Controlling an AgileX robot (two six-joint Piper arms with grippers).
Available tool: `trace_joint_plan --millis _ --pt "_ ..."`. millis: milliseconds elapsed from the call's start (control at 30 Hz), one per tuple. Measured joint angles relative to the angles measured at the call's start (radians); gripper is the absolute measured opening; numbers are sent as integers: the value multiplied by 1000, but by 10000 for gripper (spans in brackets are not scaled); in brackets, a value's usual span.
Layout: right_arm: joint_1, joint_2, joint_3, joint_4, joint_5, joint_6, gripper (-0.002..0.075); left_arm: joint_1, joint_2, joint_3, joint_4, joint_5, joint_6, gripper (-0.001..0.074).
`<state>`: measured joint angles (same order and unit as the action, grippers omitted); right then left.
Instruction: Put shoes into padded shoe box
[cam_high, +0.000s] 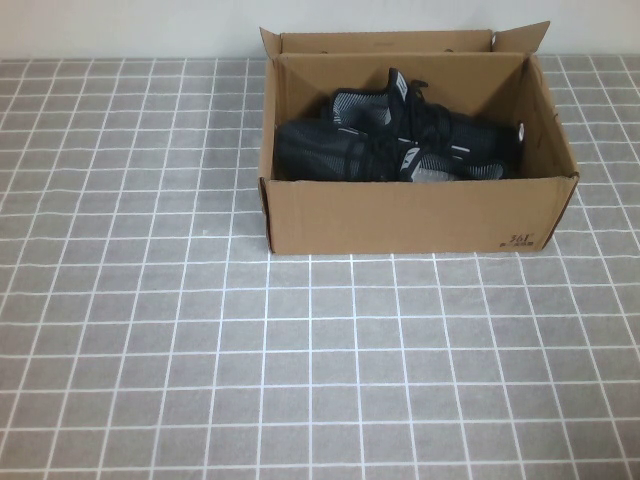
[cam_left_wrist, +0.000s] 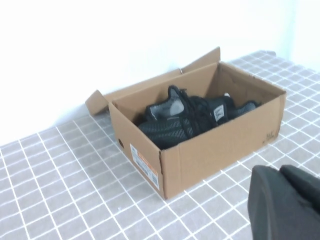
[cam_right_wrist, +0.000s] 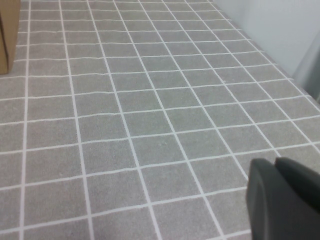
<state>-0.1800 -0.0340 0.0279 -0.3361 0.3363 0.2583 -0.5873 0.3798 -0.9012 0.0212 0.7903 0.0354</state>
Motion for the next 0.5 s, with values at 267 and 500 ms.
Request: trace_joint_plan --millis 267,500 --pt "0 0 0 0 0 0 -8 0 2 0 2 -8 0 -4" --pt "0 0 0 0 0 0 -8 0 2 0 4 -8 0 -4"
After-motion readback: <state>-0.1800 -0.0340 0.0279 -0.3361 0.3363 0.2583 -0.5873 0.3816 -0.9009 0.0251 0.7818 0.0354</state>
